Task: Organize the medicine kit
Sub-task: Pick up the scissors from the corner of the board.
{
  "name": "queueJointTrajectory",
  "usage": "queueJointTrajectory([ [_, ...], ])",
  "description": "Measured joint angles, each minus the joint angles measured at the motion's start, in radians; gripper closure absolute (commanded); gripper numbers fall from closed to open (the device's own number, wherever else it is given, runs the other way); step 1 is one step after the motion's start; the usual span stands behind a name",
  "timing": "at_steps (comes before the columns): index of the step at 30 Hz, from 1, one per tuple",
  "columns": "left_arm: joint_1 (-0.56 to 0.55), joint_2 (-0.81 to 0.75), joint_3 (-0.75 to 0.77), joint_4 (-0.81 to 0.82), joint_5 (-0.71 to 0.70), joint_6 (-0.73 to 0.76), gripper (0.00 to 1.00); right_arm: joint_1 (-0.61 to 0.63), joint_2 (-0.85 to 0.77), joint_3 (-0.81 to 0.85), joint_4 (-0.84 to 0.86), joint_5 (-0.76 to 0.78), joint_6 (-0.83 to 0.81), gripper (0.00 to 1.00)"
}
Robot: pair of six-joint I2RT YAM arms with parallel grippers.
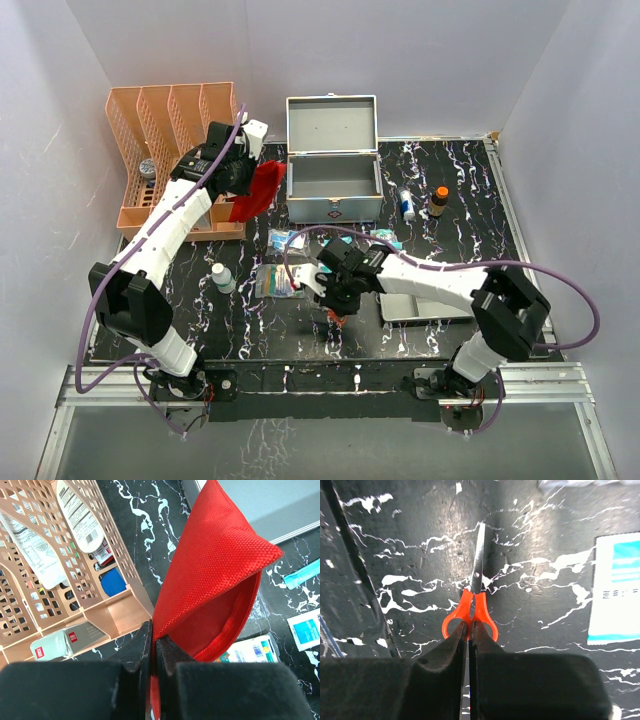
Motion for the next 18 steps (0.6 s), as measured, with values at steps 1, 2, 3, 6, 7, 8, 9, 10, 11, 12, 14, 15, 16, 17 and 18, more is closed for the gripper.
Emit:
queueJointTrajectory([
  [1, 0.0, 0.0, 0.0, 0.0, 0.0, 0.0, 1.0, -0.001, -0.012, 0.01, -0.005, 0.0, 0.007, 1.0],
  [2, 0.0, 0.0, 0.0, 0.0, 0.0, 0.0, 1.0, -0.003, -0.026, 0.024, -0.011, 0.0, 0.017, 1.0],
  [3, 0.001, 0.0, 0.0, 0.0, 0.0, -0.001, 1.0, -0.004, -0.036, 0.035, -0.015, 0.0, 0.025, 1.0],
  [6, 0.001, 0.0, 0.0, 0.0, 0.0, -0.003, 1.0, -0.011, -0.062, 0.072, -0.023, -0.001, 0.053, 1.0],
  [7, 0.001, 0.0, 0.0, -0.001, 0.0, -0.003, 1.0, -0.015, -0.069, 0.086, -0.025, -0.002, 0.067, 1.0],
  [8, 0.001, 0.0, 0.0, -0.001, 0.0, -0.003, 1.0, -0.021, -0.074, 0.1, -0.025, -0.003, 0.083, 1.0],
  [9, 0.001, 0.0, 0.0, -0.001, 0.0, -0.003, 1.0, -0.029, -0.079, 0.114, -0.025, -0.004, 0.103, 1.0],
  [10, 0.001, 0.0, 0.001, -0.002, -0.001, -0.003, 1.0, -0.041, -0.081, 0.13, -0.025, -0.004, 0.122, 1.0],
  [11, 0.001, 0.0, 0.003, -0.005, -0.001, -0.003, 1.0, -0.055, -0.082, 0.147, -0.025, -0.007, 0.145, 1.0],
  [12, 0.001, 0.0, 0.005, -0.006, -0.002, -0.003, 1.0, -0.071, -0.083, 0.163, -0.024, -0.01, 0.166, 1.0],
  [14, 0.001, 0.0, 0.008, -0.005, -0.002, -0.003, 1.0, -0.108, -0.083, 0.196, -0.022, -0.014, 0.216, 1.0],
  [15, 0.001, 0.0, 0.008, -0.004, -0.003, -0.003, 1.0, -0.121, -0.083, 0.21, -0.018, -0.017, 0.237, 1.0],
  [16, 0.001, 0.0, 0.009, -0.004, -0.003, -0.003, 1.0, -0.138, -0.083, 0.228, -0.011, -0.022, 0.266, 1.0],
  [17, 0.001, 0.0, 0.01, -0.003, -0.003, -0.003, 1.0, -0.153, -0.083, 0.245, 0.0, -0.026, 0.292, 1.0],
  [18, 0.001, 0.0, 0.01, -0.002, -0.003, -0.003, 1.0, -0.166, -0.083, 0.263, 0.01, -0.029, 0.318, 1.0],
])
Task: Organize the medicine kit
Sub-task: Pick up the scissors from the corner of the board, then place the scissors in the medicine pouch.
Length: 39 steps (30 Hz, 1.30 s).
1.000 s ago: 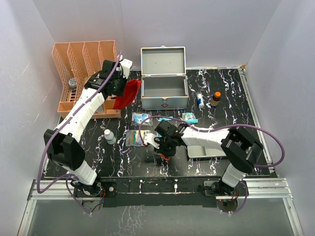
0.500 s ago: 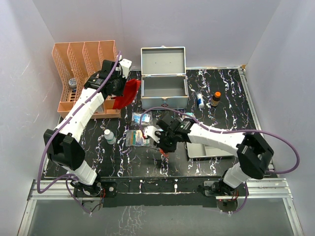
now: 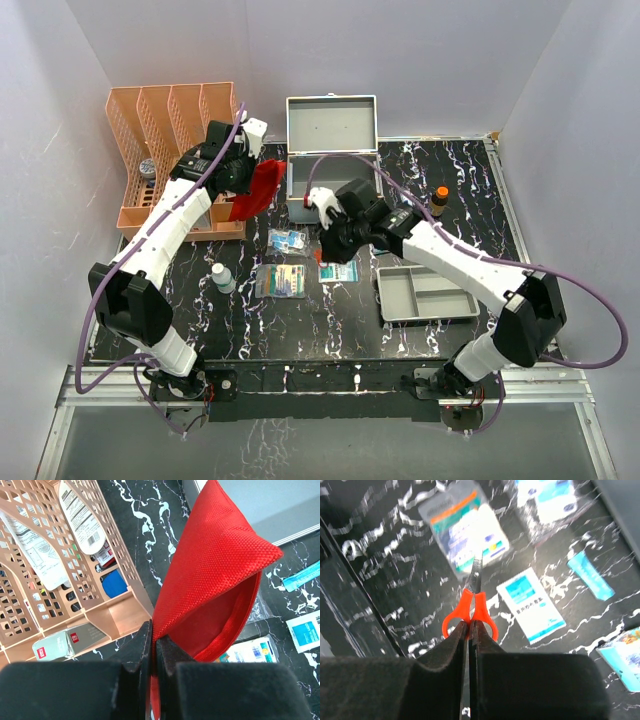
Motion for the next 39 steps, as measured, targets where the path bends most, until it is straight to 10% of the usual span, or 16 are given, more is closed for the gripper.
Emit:
queueJointTrajectory([
  [23, 0.0, 0.032, 0.066, 0.071, -0.209, -0.046, 1.0, -0.047, 0.319, 0.365, 0.509, -0.11, 0.668, 1.0],
  [39, 0.0, 0.033, 0.077, 0.074, -0.24, -0.101, 1.0, -0.09, 0.393, 0.3, 0.906, -0.124, 1.004, 1.0],
])
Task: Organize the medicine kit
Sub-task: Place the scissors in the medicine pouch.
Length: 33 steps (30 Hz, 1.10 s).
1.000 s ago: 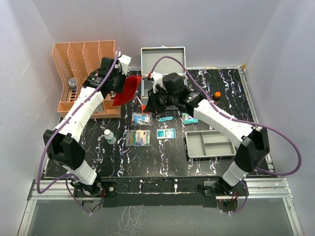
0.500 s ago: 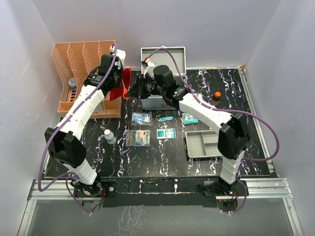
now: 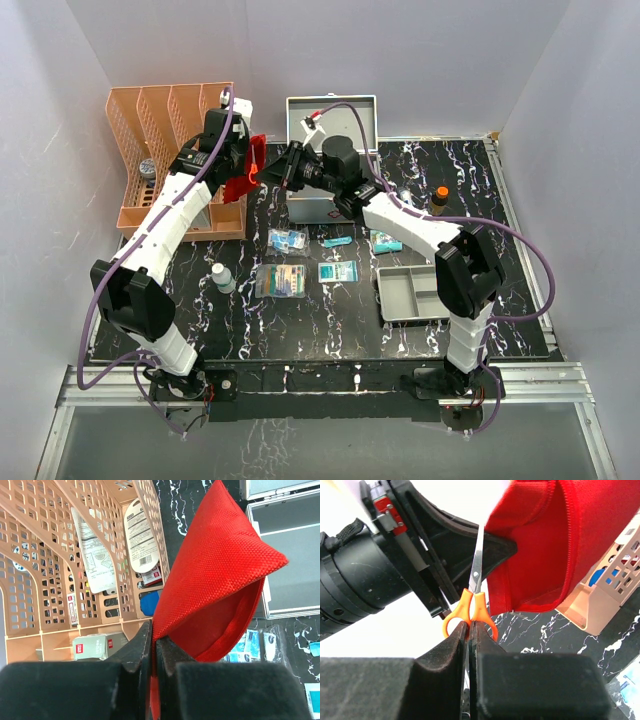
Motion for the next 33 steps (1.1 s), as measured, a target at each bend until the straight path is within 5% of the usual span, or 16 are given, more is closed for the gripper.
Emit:
queueJointTrajectory([
  [12, 0.0, 0.0, 0.002, 0.0, 0.003, -0.01, 1.0, -0.032, 0.0, -0.15, 0.175, 0.02, 0.152, 1.0],
  [33, 0.0, 0.0, 0.017, -0.005, 0.027, -0.019, 1.0, -0.036, 0.116, -0.109, 0.355, 0.016, 0.313, 1.0],
])
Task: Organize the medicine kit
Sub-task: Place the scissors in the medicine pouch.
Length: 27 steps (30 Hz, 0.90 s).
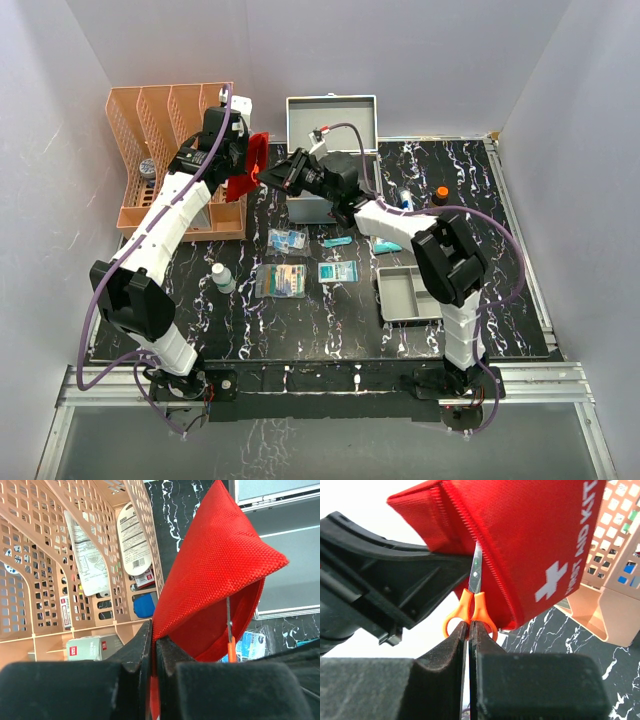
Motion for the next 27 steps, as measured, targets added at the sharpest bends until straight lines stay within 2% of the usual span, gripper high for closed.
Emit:
queueJointTrajectory([
  [21, 0.0, 0.0, 0.0, -0.005, 0.023, -0.02, 1.0, 0.0, 0.085, 0.1, -0.008, 0.046, 0.043, 1.0],
  [24, 0.0, 0.0, 0.0, -0.005, 0.026, -0.022, 1.0, 0.0, 0.102, 0.126, -0.024, 0.05, 0.047, 0.84],
  [27, 0.0, 0.0, 0.0, -0.006, 0.029, -0.022, 1.0, 0.0, 0.11, 0.141, -0.063, 0.058, 0.049, 0.76],
])
